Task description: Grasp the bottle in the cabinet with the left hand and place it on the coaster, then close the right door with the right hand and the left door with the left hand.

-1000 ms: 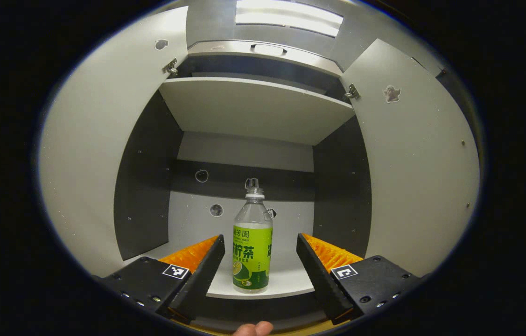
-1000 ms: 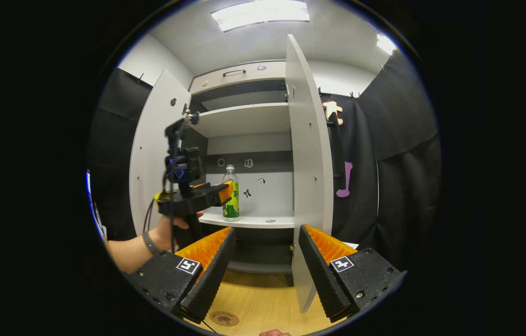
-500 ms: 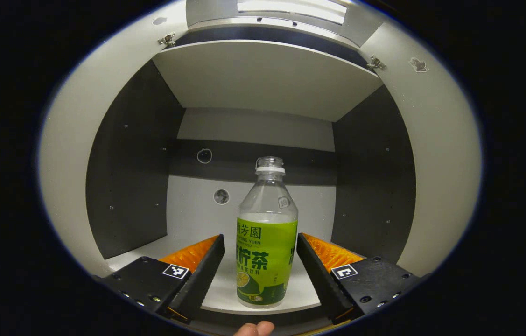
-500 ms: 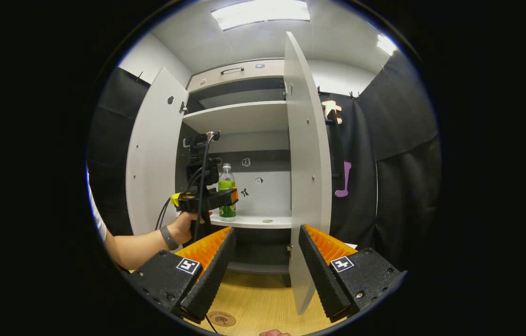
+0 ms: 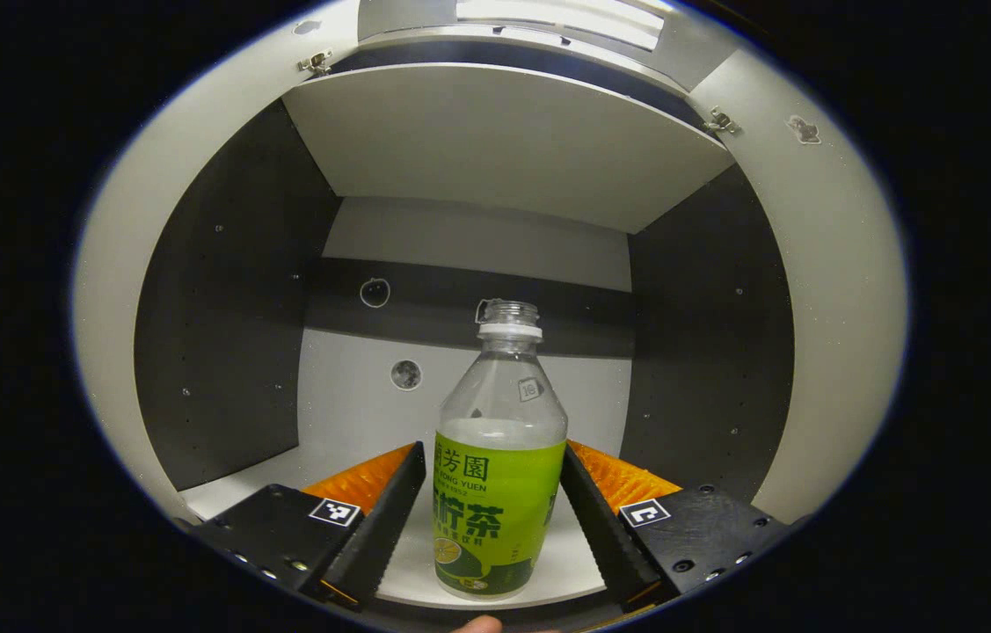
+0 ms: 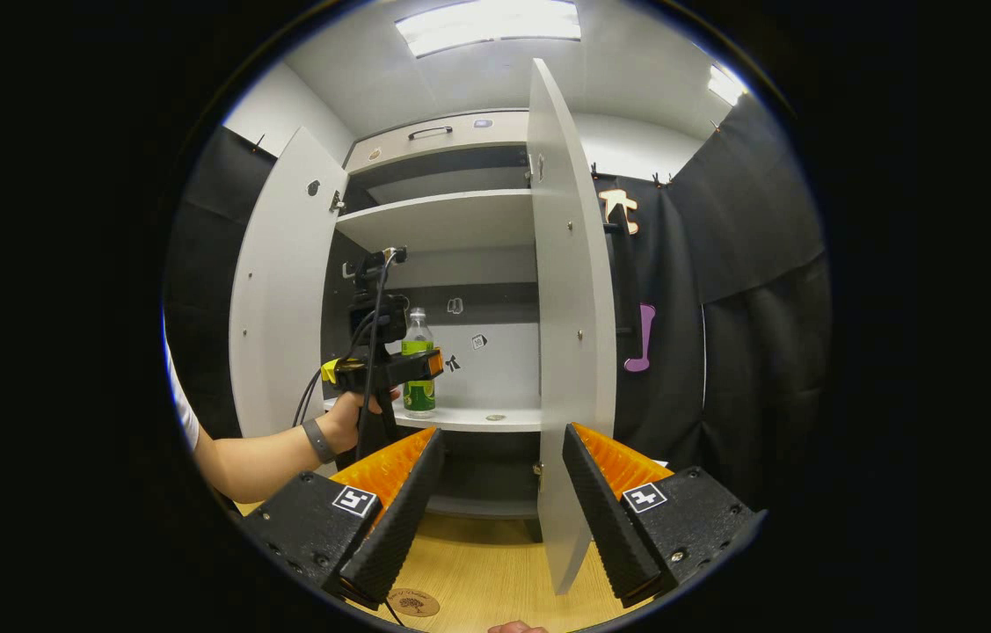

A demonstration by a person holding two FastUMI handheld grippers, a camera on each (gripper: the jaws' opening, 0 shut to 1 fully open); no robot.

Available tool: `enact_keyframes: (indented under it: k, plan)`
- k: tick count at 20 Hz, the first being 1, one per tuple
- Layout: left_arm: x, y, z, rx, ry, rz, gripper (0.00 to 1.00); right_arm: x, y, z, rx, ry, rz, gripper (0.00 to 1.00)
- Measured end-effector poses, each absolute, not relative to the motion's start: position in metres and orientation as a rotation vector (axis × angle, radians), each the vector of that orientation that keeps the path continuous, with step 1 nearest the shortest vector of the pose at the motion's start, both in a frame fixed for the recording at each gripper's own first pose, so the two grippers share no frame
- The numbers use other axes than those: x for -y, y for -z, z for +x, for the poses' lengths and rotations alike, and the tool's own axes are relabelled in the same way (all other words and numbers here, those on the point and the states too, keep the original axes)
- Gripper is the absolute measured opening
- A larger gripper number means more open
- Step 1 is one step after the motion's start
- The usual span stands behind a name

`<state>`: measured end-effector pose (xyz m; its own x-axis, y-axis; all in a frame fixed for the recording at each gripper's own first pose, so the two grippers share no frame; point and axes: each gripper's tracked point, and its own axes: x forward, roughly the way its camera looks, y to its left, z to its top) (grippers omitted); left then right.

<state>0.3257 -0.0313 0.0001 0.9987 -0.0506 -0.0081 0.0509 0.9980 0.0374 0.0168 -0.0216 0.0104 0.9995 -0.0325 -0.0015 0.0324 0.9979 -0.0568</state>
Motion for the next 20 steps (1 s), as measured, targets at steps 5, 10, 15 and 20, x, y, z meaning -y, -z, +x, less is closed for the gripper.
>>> enact_keyframes:
  k: [5, 10, 15, 20]
  plan:
    - [0.03, -0.007, 0.312, -0.009, 0.064, 0.023, 0.75, 0.021, -0.011, 0.018, 0.002, 0.027, -0.054, 0.84]
    - [0.014, -0.023, 0.254, 0.021, 0.074, -0.011, 0.75, 0.019, -0.008, 0.018, -0.006, 0.012, -0.049, 0.84]
    - [0.012, -0.013, 0.185, 0.024, 0.113, -0.02, 0.75, 0.013, -0.011, 0.022, -0.009, -0.017, -0.062, 0.84]
    - [0.035, 0.044, 0.12, -0.005, 0.178, -0.021, 0.74, 0.008, -0.02, 0.019, 0.006, -0.04, -0.09, 0.84]
